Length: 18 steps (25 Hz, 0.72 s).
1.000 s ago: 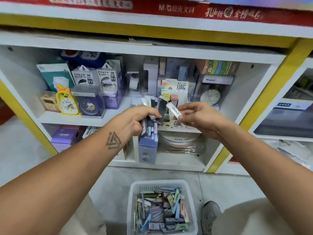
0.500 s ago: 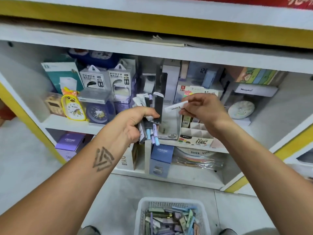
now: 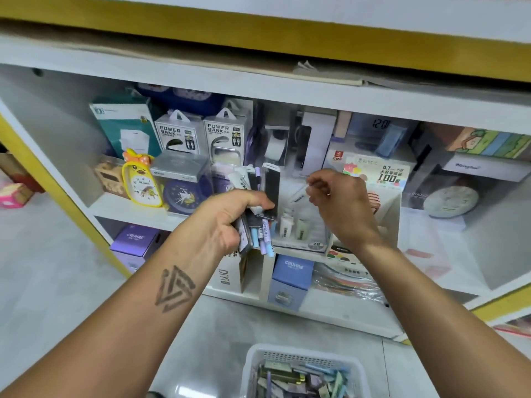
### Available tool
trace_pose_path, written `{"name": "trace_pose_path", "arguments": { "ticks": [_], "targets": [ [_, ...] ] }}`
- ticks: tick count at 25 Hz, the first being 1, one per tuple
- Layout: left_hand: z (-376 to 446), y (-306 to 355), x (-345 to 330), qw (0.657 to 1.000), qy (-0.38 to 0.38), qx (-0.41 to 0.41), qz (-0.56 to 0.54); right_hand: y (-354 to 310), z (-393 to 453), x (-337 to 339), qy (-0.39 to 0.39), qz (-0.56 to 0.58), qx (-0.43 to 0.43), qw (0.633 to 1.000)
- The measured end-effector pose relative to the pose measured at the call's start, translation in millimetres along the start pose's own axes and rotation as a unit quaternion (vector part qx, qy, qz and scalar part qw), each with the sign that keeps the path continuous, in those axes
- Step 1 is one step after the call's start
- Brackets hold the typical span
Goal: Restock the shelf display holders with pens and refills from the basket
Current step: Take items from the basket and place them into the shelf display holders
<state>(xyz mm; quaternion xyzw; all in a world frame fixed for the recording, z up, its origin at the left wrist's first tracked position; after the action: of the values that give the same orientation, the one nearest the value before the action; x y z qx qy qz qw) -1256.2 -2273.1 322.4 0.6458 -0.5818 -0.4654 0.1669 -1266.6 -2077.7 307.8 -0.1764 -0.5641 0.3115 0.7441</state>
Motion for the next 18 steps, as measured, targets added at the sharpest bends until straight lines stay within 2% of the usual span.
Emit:
{"name": "trace_pose_path", "arguments": {
  "ticks": [9, 14, 15, 16, 17, 18],
  "targets": [
    [-8.8, -8.2, 13.6, 1.000, 0.021, 0.003, 0.020, 5.3, 4.3, -19.2, -0.090, -0.059, 0.051, 0.993],
    [-6.2, -8.1, 9.2, 0.999, 0.009, -0.014, 0.029, 4.8, 6.1, -25.9, -0.178, -0.162, 0.075, 0.968],
    [-4.9, -8.0, 7.8, 0.999, 0.004, -0.016, 0.030, 3.5, 7.8, -24.2, -0.168, -0.151, 0.062, 0.972],
    [-3.6, -7.6, 5.4, 0.999, -0.003, -0.018, 0.029, 0.8, 8.7, -19.3, -0.142, -0.094, 0.030, 0.985],
    [-2.5, -7.6, 3.0, 0.999, -0.013, -0.020, 0.029, -2.7, 8.4, -13.8, -0.115, 0.011, -0.018, 0.993],
    [-1.2, -7.9, -0.1, 0.999, -0.024, -0.023, 0.029, -6.4, 7.5, -9.0, -0.103, 0.140, -0.065, 0.983]
  ]
}}
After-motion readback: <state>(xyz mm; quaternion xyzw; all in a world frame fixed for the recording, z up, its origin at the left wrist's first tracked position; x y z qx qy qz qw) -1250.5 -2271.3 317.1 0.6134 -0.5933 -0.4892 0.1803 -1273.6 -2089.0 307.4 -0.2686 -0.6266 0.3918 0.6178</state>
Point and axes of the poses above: each hand's wrist, its own z-axis towards the middle knuckle, its own x-axis out of the back of the hand, y = z × x, the point moved 2 cm from there along z, towards the middle knuckle, and after that the axes turned 11 degrees about -y, right-handed, at the moved point
